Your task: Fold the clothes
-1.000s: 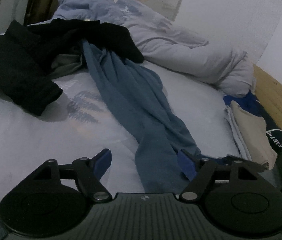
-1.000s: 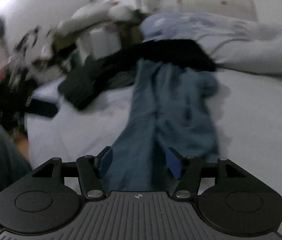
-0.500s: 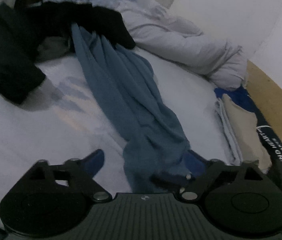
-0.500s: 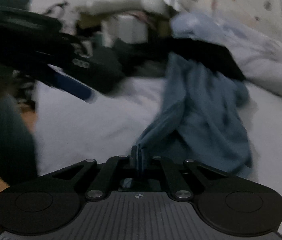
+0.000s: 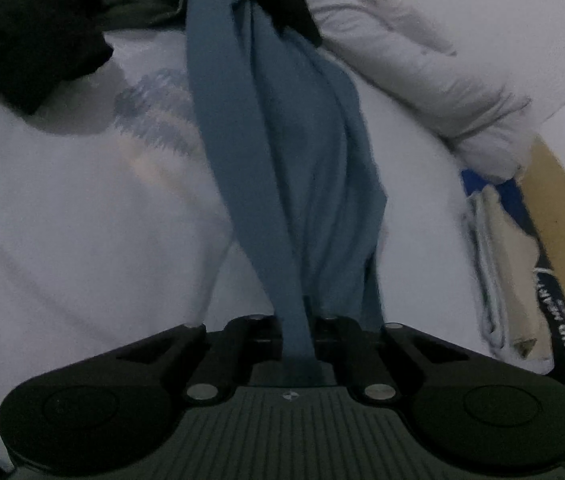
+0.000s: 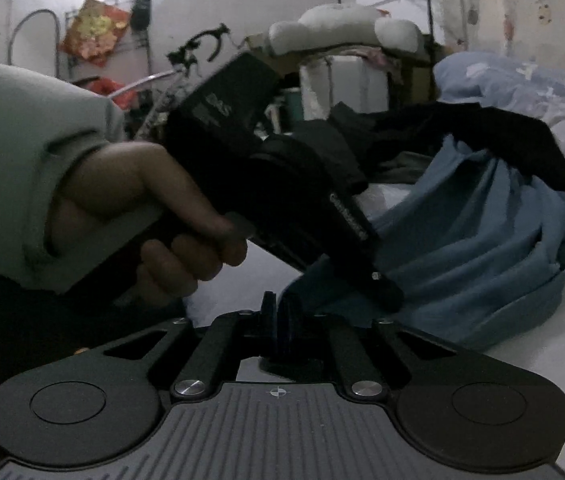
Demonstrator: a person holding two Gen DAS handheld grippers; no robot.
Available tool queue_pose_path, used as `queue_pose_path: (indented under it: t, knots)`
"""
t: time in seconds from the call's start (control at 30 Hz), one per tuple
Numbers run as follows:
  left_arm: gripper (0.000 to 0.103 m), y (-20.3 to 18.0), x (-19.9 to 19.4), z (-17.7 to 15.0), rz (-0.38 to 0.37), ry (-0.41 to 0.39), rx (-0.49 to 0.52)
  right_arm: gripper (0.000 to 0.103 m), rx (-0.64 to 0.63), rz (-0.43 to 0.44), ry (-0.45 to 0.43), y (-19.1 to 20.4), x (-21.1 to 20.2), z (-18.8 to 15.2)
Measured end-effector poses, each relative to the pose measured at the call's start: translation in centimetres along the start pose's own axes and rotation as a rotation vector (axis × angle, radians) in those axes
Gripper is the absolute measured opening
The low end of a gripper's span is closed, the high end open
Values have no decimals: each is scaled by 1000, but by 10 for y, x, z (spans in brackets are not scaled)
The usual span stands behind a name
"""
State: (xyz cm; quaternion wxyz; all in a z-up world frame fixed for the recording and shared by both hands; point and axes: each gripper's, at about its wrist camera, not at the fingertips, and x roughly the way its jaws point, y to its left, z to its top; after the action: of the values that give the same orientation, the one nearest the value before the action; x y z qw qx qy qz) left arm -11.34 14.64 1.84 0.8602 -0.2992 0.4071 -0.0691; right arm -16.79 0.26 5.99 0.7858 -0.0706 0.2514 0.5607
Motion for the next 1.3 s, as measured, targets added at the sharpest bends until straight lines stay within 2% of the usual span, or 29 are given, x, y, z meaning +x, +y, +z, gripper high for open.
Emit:
queue_pose_path:
  t: [0.07, 0.1, 0.17, 0.3, 0.5, 0.63, 0.8, 0.93, 1.0, 1.07, 1.13, 1.17, 1.2, 1.23, 1.3]
  knots:
    - [6, 2, -16, 2, -19, -42, -17, 24, 11, 3, -10, -11, -13, 2]
    - [6, 3, -25, 3, -35, -66, -27, 45, 12, -20, -17, -16, -19, 4]
    - [6, 4, -48, 7, -87, -122, -41, 67, 3, -100, -51, -28, -33, 7]
    - [6, -1, -99, 23, -149, -216, -24, 81, -63, -328, -69, -44, -42, 8]
    - [6, -17, -158, 50, -196, -278, 36, 93, -208, -523, -122, -39, -12, 8]
    - [6, -26, -178, 70, -202, -303, 44, 97, -220, -598, -157, -48, 28, 11]
    - [6, -53, -182, 98, -212, -311, 90, 97, -271, -629, -129, -57, 74, 11]
    - [6, -62, -187, 114, -210, -314, 126, 97, -375, -743, -135, -67, 106, 21]
    - [6, -65, -189, 120, -214, -319, 139, 97, -359, -781, -138, -83, 115, 30]
    - [6, -66, -189, 128, -218, -319, 151, 96, -341, -816, -137, -103, 126, 40]
    - [6, -65, -190, 133, -223, -326, 157, 91, -345, -815, -118, -117, 137, 47]
    - [6, -64, -190, 135, -225, -330, 156, 68, -338, -817, -99, -126, 143, 52]
    - [6, -62, -190, 136, -226, -334, 155, 28, -316, -819, -76, -134, 148, 57]
    - [6, -61, -191, 137, -225, -336, 153, 1, -279, -825, -57, -142, 151, 60]
    - [6, -60, -192, 139, -228, -341, 151, 2, -178, -817, -77, -154, 144, 67]
